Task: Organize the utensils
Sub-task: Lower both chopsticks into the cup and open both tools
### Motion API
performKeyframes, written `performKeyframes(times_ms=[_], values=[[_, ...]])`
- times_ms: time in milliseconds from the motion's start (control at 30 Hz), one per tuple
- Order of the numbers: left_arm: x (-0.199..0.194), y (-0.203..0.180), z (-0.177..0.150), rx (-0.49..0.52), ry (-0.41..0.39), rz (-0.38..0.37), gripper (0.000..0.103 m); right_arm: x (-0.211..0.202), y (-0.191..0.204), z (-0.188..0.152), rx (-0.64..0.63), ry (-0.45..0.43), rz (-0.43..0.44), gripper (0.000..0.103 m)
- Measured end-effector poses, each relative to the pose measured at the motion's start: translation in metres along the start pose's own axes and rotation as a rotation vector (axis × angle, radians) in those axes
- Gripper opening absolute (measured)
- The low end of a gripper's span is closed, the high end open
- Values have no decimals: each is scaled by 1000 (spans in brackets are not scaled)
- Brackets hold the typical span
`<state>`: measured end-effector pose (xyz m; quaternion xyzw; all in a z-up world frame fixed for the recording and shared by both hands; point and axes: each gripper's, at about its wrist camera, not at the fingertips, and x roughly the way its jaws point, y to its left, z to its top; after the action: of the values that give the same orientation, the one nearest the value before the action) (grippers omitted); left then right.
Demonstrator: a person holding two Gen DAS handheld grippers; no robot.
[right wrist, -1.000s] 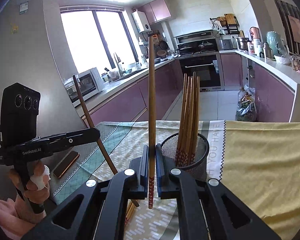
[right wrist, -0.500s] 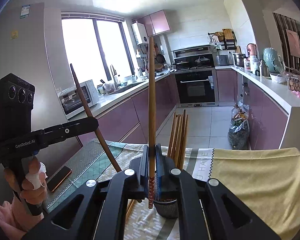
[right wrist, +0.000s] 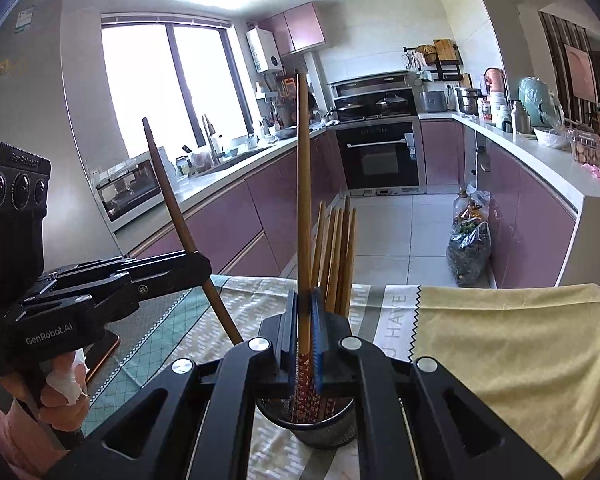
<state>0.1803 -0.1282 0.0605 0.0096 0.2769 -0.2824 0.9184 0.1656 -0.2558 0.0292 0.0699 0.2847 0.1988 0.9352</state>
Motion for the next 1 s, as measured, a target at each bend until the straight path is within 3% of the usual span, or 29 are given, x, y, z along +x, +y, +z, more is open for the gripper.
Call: performKeyframes(times_ms=[433, 1000], values=[[45, 4, -17, 37, 167, -6, 8, 34, -3, -20, 20, 142, 7, 6], [59, 19, -26, -15, 177, 3, 10, 39, -9, -18, 58, 141, 8, 8]])
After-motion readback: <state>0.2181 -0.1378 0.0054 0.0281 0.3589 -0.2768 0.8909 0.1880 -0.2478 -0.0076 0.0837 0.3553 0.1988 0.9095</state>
